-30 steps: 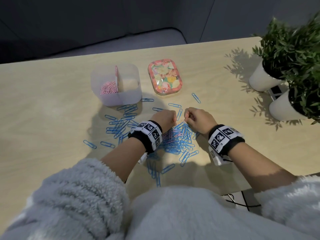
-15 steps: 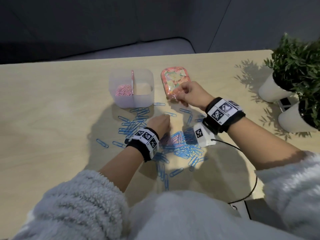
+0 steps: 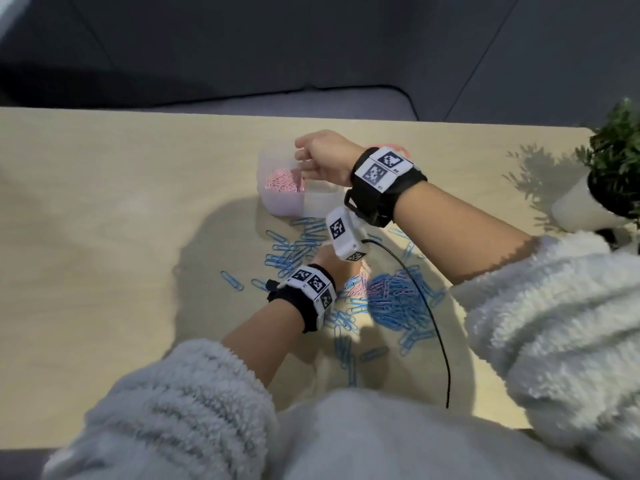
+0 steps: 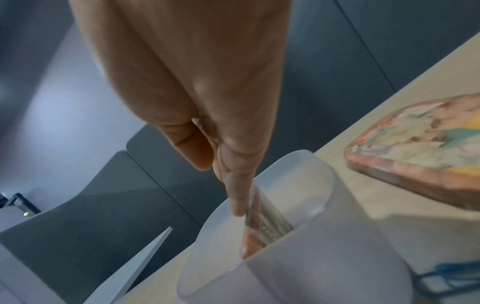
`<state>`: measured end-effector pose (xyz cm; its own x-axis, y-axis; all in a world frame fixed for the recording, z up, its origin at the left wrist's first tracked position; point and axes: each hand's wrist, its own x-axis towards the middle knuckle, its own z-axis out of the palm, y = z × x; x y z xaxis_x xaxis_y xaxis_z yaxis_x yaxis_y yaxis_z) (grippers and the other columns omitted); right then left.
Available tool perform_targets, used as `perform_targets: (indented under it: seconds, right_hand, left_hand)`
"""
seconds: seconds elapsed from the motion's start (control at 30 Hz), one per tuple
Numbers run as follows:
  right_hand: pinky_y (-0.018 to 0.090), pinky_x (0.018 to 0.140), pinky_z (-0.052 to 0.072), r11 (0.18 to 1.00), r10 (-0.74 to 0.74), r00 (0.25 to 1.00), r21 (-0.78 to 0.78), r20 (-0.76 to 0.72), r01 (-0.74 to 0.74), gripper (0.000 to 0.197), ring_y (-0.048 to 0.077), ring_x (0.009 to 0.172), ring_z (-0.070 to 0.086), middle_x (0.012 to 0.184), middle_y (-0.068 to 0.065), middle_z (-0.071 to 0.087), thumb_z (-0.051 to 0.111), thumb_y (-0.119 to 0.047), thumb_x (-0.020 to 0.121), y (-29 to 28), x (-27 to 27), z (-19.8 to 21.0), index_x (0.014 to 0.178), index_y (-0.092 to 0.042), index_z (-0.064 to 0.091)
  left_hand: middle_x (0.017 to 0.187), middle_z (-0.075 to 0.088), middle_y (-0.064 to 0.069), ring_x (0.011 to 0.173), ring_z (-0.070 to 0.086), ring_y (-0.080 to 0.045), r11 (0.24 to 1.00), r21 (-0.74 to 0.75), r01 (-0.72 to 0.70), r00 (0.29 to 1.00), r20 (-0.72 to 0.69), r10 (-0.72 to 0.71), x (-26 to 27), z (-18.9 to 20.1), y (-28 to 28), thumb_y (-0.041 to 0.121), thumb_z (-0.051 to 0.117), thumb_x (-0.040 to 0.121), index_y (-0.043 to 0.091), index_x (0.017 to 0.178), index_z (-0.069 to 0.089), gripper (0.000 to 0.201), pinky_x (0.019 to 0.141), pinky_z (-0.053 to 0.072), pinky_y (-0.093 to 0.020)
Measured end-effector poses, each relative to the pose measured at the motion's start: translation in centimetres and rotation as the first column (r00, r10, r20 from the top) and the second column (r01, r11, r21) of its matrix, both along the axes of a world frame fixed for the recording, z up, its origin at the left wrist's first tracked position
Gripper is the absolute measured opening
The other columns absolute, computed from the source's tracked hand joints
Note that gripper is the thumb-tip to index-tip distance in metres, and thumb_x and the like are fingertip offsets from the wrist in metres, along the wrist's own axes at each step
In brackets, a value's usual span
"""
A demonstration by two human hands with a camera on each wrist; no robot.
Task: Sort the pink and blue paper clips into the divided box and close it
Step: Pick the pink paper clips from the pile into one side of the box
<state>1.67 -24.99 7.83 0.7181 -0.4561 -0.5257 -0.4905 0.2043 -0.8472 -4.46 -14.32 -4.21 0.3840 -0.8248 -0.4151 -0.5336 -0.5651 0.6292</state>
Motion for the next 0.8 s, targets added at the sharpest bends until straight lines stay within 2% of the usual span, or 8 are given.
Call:
perform_targets:
  seconds: [0.07,0.13,0.27,0.43,0.53,0.63,0.73,0.8]
  right_hand:
    - [0.019,0.054,0.036,1.000,-0.021,0.999,0.014,0.041,0.021,0.043,0.014,0.058,0.035,0.068,0.004,0.036,0.028,0.000,0.092,-0.5,-1.7,0.6,0.133,0.013,0.035]
    - [0.018,0.058,0.045,0.997,-0.078,0.993,0.007,0.088,0.078,0.040,0.014,0.063,0.046,0.073,0.006,0.045,0.032,0.002,0.091,-1.4,-4.3,1.0,0.129,0.014,0.041]
    - [0.017,0.045,0.049,0.978,-0.152,0.987,-0.138,0.048,0.157,0.027,0.008,0.047,0.059,0.070,0.008,0.056,0.034,0.005,0.091,-3.1,-11.6,-0.9,0.080,-0.008,0.055]
    - [0.011,0.055,0.044,0.839,0.014,0.960,-0.519,-0.279,-0.162,0.033,-0.010,0.048,0.054,0.059,-0.016,0.061,0.051,0.007,0.082,-3.1,-21.0,-7.4,0.065,-0.019,0.061]
    - [0.026,0.077,0.044,0.776,0.101,0.956,-0.580,-0.275,-0.249,0.011,0.009,0.079,0.060,0.083,0.001,0.066,0.070,-0.014,0.078,-1.2,-23.2,-9.5,0.082,-0.024,0.070]
    - [0.033,0.085,0.041,0.666,0.218,0.939,-0.664,-0.265,-0.342,0.033,0.021,0.091,0.054,0.094,0.005,0.064,0.075,-0.033,0.071,0.5,-23.4,-10.7,0.101,-0.018,0.069]
    - [0.036,0.086,0.040,0.591,0.212,0.922,-0.709,-0.324,-0.385,0.018,0.024,0.095,0.051,0.094,0.003,0.064,0.075,-0.026,0.072,0.6,-23.5,-11.3,0.087,-0.020,0.067]
    - [0.040,0.083,0.045,0.643,0.148,0.951,-0.703,-0.273,-0.302,0.013,0.024,0.085,0.058,0.083,0.003,0.065,0.075,-0.022,0.072,-0.1,-24.0,-11.3,0.074,-0.023,0.062]
  left_hand:
    - [0.109,0.062,-0.012,0.108,0.059,-0.026,0.997,0.011,0.083,0.996,0.029,-0.083,0.2,0.3,-0.6,0.020,0.055,0.090,0.020,0.105,0.061,0.016,0.083,0.048,-0.028]
    - [0.120,0.060,-0.017,0.113,0.058,-0.031,0.975,0.096,0.200,0.961,0.176,-0.214,0.2,1.0,-1.1,0.015,0.049,0.094,0.003,0.118,0.055,0.028,0.094,0.047,-0.038]
    - [0.113,0.063,-0.020,0.106,0.060,-0.035,0.946,0.117,0.303,0.896,0.303,-0.324,0.3,1.1,-1.5,0.008,0.040,0.092,0.000,0.109,0.054,0.023,0.084,0.046,-0.040]
    - [0.110,0.061,-0.016,0.102,0.057,-0.031,0.952,0.018,0.304,0.905,0.307,-0.295,0.9,0.8,-1.3,0.024,0.046,0.094,0.004,0.101,0.055,0.024,0.084,0.042,-0.038]
    - [0.109,0.061,-0.016,0.101,0.057,-0.032,0.945,0.026,0.325,0.891,0.327,-0.315,0.7,0.6,-1.6,0.030,0.048,0.094,0.004,0.100,0.055,0.027,0.082,0.044,-0.039]
    - [0.112,0.060,-0.017,0.104,0.057,-0.033,0.929,0.063,0.365,0.857,0.367,-0.362,0.3,0.7,-2.0,0.028,0.048,0.094,0.002,0.102,0.054,0.028,0.083,0.043,-0.040]
    - [0.111,0.062,-0.018,0.104,0.058,-0.033,0.914,0.109,0.392,0.840,0.364,-0.403,0.2,0.6,-2.3,0.029,0.049,0.093,0.001,0.101,0.056,0.029,0.085,0.043,-0.041]
    - [0.109,0.063,-0.019,0.103,0.059,-0.034,0.913,0.113,0.392,0.839,0.364,-0.405,0.2,0.4,-2.2,0.029,0.049,0.093,0.001,0.099,0.056,0.030,0.084,0.042,-0.041]
